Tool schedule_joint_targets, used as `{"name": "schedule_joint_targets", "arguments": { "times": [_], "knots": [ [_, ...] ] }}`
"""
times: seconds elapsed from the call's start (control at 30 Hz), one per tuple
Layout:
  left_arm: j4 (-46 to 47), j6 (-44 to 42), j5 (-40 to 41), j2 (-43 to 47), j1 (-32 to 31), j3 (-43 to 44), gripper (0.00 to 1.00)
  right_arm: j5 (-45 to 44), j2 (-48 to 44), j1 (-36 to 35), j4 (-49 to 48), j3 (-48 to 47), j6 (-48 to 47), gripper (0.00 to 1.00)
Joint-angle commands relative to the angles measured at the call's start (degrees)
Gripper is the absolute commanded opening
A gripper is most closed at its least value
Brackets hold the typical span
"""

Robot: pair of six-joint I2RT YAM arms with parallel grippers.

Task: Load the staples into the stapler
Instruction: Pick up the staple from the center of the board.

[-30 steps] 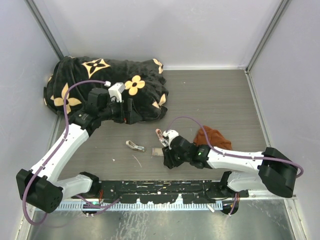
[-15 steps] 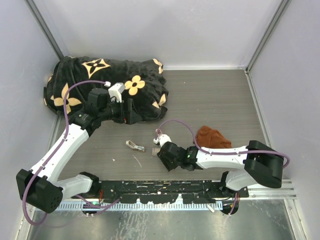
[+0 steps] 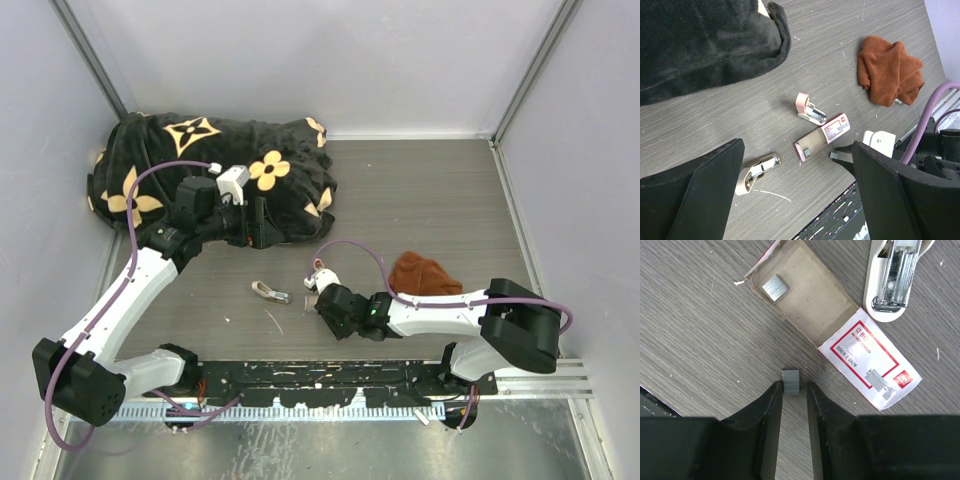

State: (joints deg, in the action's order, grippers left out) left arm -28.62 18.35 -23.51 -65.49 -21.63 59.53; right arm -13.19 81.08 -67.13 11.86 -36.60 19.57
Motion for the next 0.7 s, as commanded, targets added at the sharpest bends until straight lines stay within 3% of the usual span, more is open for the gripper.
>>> {"name": "schedule_joint_targets", "arguments": {
  "times": [0.0,0.27,0.4,0.53,0.67],
  "knots": [
    [1.0,-0.9,-0.1,1.6,0.4,0.2,0.91,-0.7,0.8,-0.3,-1.6,-1.9,-0.1,0.3],
    [1.5,0.1,-0.3,1.4,0.4,-0.3,0.91,-3.1,-0.6,-0.7,-0.1,-1.4,0.0,0.2],
    [4.1,6.0,0.3,0.8,0.2,-2.2,0.89,-4.0,-3.5,-0.6,1.7,-2.9,0.2,0.17],
    [13.5,10.6,1.1,-1.3,-1.5,-8.5,0.88,-1.4,-7.9,2.0,4.5,-5.8,-2.2,0.16],
    [21.9,9.5,-0.9,-6.3,-3.1,-10.3,0.85,6.8,-11.2,9.6,5.5,-7.0,-7.2,0.16]
  ]
}}
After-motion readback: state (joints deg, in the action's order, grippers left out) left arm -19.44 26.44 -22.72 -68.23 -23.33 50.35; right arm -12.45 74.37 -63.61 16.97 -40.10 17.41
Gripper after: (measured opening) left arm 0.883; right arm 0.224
